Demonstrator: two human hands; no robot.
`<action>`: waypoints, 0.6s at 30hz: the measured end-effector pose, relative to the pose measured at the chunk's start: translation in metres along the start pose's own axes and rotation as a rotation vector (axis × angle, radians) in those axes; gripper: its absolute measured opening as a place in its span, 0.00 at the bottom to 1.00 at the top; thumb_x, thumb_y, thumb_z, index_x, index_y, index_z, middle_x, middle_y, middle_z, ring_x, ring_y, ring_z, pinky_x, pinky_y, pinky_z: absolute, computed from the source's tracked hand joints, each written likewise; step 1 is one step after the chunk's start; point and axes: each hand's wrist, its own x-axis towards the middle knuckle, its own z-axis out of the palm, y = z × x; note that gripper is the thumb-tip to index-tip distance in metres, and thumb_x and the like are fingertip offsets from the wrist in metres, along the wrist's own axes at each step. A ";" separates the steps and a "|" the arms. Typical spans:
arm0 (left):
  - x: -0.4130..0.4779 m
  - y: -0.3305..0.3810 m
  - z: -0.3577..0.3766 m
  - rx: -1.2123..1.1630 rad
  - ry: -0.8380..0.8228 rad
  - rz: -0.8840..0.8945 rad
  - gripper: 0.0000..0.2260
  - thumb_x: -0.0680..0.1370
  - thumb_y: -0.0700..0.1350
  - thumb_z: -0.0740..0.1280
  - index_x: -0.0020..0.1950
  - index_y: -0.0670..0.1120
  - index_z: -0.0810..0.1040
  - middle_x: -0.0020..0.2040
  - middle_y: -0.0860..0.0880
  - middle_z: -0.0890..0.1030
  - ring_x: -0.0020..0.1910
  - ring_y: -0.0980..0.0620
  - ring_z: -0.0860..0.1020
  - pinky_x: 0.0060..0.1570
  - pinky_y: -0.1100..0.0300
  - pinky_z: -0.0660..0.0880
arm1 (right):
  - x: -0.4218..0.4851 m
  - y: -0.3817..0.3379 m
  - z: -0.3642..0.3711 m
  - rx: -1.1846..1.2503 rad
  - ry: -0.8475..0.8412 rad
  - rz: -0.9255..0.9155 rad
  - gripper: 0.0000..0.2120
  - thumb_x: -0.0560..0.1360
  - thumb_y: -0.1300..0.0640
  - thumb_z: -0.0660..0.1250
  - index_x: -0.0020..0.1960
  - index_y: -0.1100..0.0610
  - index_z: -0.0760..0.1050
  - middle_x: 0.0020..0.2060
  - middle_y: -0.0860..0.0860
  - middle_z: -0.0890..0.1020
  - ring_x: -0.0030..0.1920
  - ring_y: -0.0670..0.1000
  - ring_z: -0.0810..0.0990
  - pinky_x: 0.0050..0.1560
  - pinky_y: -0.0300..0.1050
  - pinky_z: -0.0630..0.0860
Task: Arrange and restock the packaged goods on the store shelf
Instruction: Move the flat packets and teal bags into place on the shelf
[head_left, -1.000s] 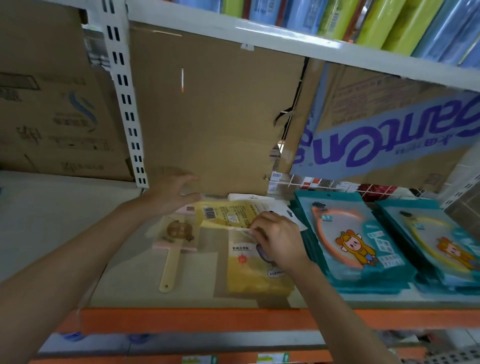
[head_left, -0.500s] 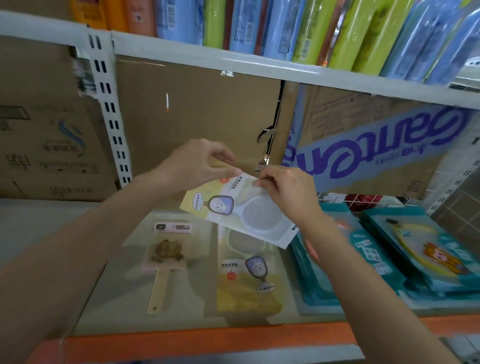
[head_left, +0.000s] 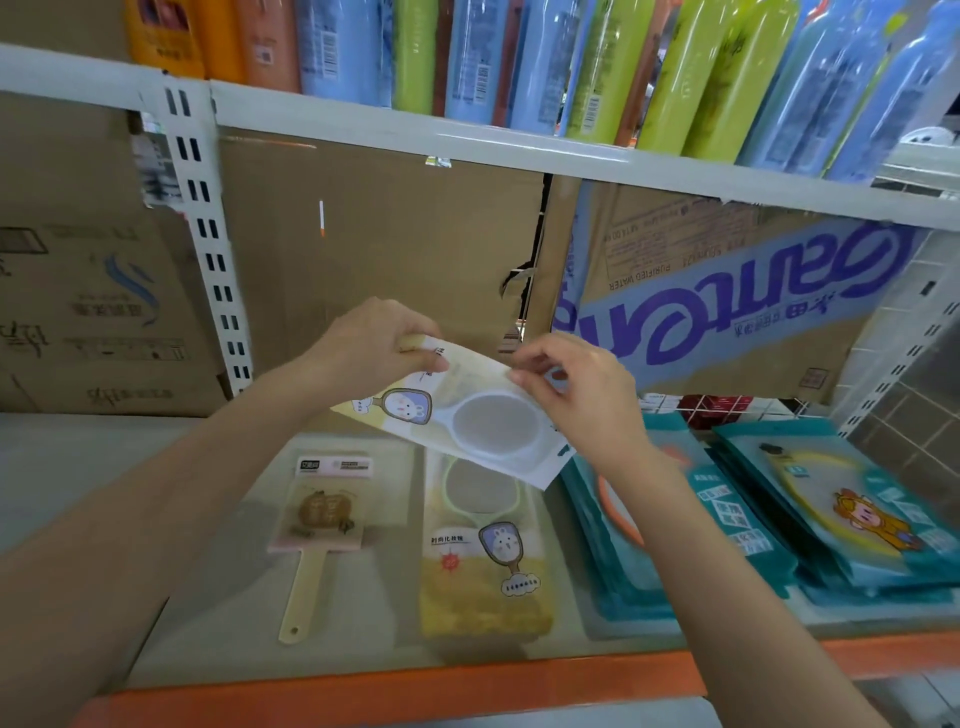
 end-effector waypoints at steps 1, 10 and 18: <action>-0.001 -0.004 0.001 -0.038 0.024 -0.018 0.11 0.73 0.49 0.70 0.32 0.47 0.75 0.27 0.48 0.67 0.27 0.53 0.63 0.32 0.58 0.60 | -0.005 0.005 -0.002 0.001 0.002 0.015 0.07 0.73 0.53 0.69 0.50 0.52 0.79 0.46 0.44 0.81 0.43 0.39 0.75 0.40 0.33 0.71; -0.017 -0.026 0.009 -0.370 0.174 -0.080 0.22 0.70 0.50 0.71 0.38 0.30 0.72 0.30 0.45 0.64 0.29 0.51 0.60 0.31 0.60 0.56 | -0.050 0.038 -0.012 0.701 0.080 0.535 0.25 0.68 0.64 0.73 0.61 0.50 0.69 0.48 0.49 0.81 0.48 0.46 0.81 0.49 0.47 0.79; -0.030 -0.026 0.027 -0.630 0.218 -0.205 0.11 0.73 0.42 0.71 0.30 0.50 0.80 0.24 0.52 0.71 0.24 0.55 0.67 0.25 0.66 0.64 | -0.053 0.034 0.016 0.872 0.124 0.544 0.10 0.71 0.68 0.68 0.46 0.55 0.80 0.43 0.47 0.85 0.46 0.49 0.83 0.45 0.40 0.79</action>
